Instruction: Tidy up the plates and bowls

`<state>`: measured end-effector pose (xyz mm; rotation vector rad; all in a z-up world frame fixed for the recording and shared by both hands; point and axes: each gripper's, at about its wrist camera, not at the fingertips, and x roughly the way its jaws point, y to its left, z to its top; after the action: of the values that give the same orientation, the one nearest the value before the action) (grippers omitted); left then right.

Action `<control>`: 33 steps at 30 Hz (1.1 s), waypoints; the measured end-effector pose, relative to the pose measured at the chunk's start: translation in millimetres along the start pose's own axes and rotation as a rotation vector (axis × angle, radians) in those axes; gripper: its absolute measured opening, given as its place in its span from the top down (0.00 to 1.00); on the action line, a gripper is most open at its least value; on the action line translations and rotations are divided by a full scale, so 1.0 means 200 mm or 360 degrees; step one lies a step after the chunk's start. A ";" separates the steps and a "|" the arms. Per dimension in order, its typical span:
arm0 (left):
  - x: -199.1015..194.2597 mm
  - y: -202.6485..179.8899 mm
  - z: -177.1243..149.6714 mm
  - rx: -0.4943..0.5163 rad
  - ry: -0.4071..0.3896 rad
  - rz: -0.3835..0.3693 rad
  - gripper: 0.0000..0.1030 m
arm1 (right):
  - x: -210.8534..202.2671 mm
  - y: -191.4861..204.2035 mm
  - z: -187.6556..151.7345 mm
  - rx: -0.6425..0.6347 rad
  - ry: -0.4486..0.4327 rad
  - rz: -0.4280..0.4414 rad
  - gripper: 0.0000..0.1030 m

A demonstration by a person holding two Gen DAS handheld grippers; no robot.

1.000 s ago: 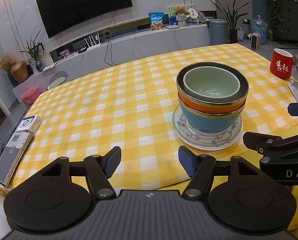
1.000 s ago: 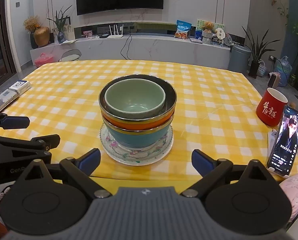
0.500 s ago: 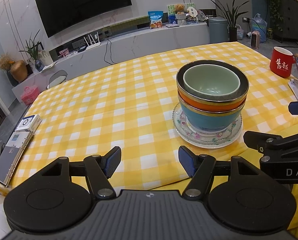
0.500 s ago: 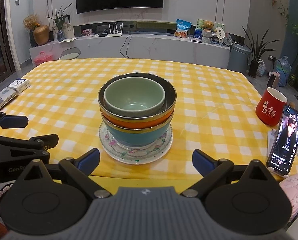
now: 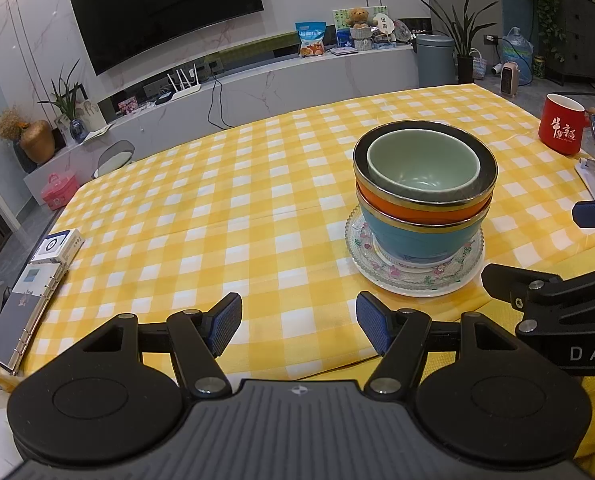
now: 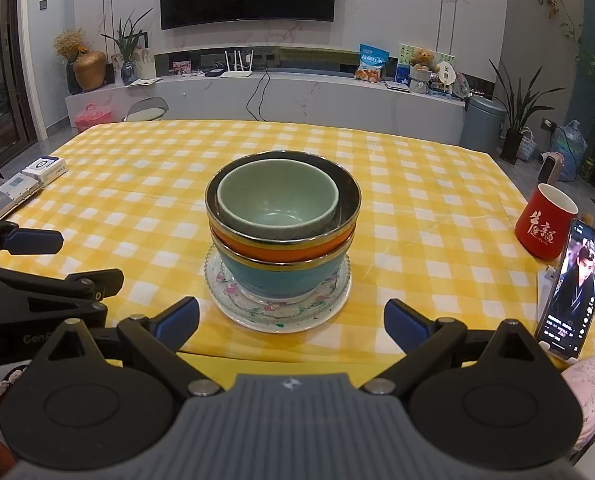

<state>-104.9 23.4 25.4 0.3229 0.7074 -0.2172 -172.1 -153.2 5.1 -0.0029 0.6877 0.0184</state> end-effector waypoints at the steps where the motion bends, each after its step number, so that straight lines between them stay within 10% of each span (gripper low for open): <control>1: 0.00 0.00 0.00 0.0001 0.0000 0.0000 0.25 | 0.00 0.00 0.00 -0.0001 0.0001 0.0000 0.06; 33: 0.00 0.00 0.00 0.0004 0.0000 0.0001 0.25 | 0.02 0.01 0.00 -0.0003 0.0010 0.0012 0.06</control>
<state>-105.3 23.5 25.7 0.3257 0.7069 -0.2176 -170.1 -150.8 2.4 -0.0024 0.6941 0.0263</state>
